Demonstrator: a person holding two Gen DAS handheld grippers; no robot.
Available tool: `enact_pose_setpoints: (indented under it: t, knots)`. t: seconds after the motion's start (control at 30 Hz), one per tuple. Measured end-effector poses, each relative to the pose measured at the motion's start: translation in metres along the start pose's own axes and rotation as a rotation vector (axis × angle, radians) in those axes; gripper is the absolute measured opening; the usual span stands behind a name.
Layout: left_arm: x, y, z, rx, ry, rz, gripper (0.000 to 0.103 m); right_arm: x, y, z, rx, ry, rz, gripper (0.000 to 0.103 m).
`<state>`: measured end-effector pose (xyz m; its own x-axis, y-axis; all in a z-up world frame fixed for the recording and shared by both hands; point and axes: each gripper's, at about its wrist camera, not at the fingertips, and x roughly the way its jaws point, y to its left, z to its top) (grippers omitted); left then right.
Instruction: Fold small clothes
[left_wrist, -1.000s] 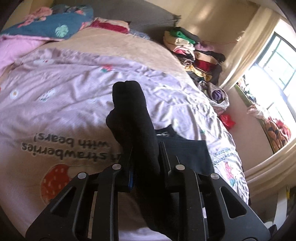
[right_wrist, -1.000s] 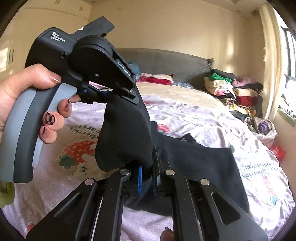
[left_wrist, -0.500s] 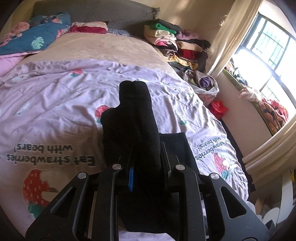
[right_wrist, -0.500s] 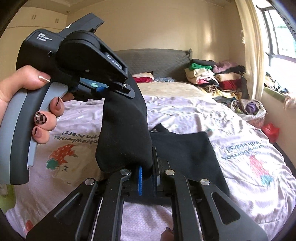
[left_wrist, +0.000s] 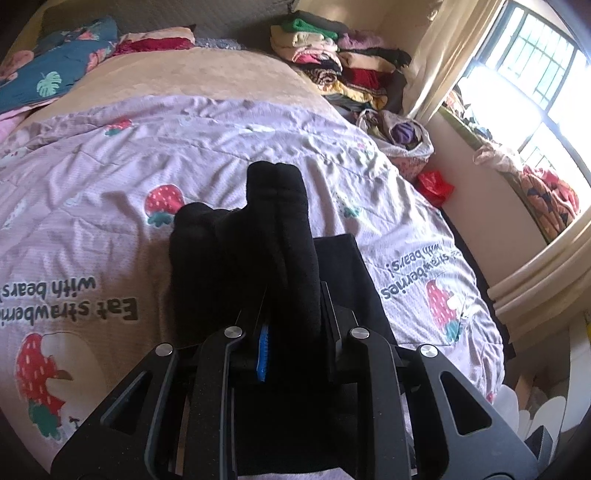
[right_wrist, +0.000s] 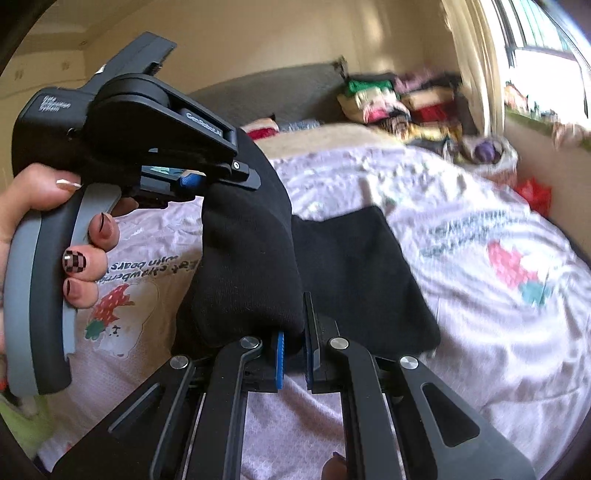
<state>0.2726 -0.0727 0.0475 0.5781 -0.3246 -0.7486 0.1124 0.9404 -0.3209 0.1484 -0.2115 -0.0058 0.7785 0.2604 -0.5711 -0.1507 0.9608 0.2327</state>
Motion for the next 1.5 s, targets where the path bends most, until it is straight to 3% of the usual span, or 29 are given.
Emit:
enact_pose_setpoints:
  t: [0.4, 0.5, 0.6, 0.63, 0.67, 0.73, 0.83, 0.9, 0.97, 1.17, 1.37, 1.5]
  knots:
    - [0.037, -0.022, 0.003, 0.03, 0.055, 0.012, 0.019, 0.01, -0.033, 0.0, 0.206, 0.106, 0.113, 0.007]
    - [0.047, -0.025, 0.006, 0.034, 0.075, 0.017, 0.027, 0.015, -0.042, -0.002, 0.259, 0.136, 0.146, 0.008]
    - [0.06, -0.027, 0.009, 0.015, 0.099, 0.004, 0.049, 0.021, -0.057, -0.005, 0.348, 0.174, 0.186, 0.01]
    - [0.064, -0.028, 0.011, 0.006, 0.108, -0.019, 0.06, 0.023, -0.063, -0.006, 0.381, 0.185, 0.191, 0.015]
    - [0.065, -0.028, 0.011, -0.002, 0.11, -0.036, 0.064, 0.025, -0.068, -0.007, 0.409, 0.195, 0.193, 0.021]
    - [0.064, -0.029, 0.01, -0.018, 0.103, -0.068, 0.067, 0.026, -0.076, -0.009, 0.45, 0.207, 0.19, 0.031]
    - [0.05, -0.024, 0.009, -0.025, 0.05, -0.077, 0.071, 0.022, -0.081, -0.007, 0.468, 0.223, 0.212, 0.039]
    - [0.038, -0.016, 0.007, -0.018, 0.019, -0.045, 0.071, 0.012, -0.083, -0.002, 0.451, 0.193, 0.217, 0.055]
    - [0.024, -0.003, 0.002, -0.002, -0.018, 0.005, 0.071, -0.002, -0.086, 0.01, 0.433, 0.13, 0.2, 0.065]
    - [0.015, 0.031, -0.026, 0.043, -0.023, 0.147, 0.073, 0.007, -0.111, 0.06, 0.468, 0.074, 0.161, 0.065]
    - [0.028, 0.027, -0.06, 0.092, 0.005, 0.161, 0.073, 0.083, -0.112, 0.094, 0.378, 0.299, -0.02, 0.065]
    - [0.029, 0.023, -0.065, 0.098, -0.014, 0.167, 0.073, 0.102, -0.093, 0.107, 0.276, 0.327, -0.089, 0.065]
